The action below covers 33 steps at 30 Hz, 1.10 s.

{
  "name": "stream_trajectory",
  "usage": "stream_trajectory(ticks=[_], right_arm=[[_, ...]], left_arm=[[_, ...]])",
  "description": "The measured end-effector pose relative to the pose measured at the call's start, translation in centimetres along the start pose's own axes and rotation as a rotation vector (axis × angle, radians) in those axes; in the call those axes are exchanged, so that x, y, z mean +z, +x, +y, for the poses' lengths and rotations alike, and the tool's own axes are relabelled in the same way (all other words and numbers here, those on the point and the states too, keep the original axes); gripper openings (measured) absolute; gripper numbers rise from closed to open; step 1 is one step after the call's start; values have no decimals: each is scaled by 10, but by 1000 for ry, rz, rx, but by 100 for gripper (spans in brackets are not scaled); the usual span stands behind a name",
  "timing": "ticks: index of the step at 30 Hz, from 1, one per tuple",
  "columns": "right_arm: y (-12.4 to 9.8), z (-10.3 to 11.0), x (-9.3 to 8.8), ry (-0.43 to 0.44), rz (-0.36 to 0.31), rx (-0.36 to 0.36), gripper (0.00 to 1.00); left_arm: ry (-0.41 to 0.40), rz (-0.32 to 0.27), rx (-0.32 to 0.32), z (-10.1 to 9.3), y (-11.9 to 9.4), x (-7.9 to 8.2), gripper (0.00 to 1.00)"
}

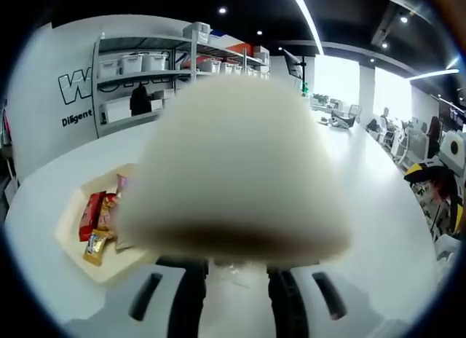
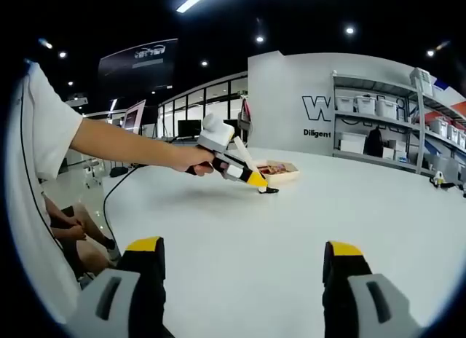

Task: Place the target food into the container with the food tongs after gripping and lifting it, then release it inside without dropping or visibly crushing the food.

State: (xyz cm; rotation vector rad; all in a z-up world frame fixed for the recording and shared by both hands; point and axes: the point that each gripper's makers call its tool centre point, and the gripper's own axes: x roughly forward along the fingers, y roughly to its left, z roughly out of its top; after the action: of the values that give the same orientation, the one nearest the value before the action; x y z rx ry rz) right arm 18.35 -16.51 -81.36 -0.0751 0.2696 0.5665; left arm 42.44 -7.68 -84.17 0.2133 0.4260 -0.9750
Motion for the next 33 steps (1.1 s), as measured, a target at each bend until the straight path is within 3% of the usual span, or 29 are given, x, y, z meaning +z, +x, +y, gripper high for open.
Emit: stream_trajectory(ticks=[19, 26, 28, 33], right_arm=[[-2, -5, -1, -4, 3, -4, 87], [-5, -4, -3, -18, 15, -11, 87], [-6, -3, 0, -20, 12, -12, 87], [-10, 0, 3, -27, 7, -17, 87]], left_arm=[[13, 36, 6, 0, 11, -4, 27], [6, 63, -2, -12, 10, -5, 20], [59, 65, 2, -15, 9, -5, 20], [45, 57, -16, -26, 3, -7, 20]])
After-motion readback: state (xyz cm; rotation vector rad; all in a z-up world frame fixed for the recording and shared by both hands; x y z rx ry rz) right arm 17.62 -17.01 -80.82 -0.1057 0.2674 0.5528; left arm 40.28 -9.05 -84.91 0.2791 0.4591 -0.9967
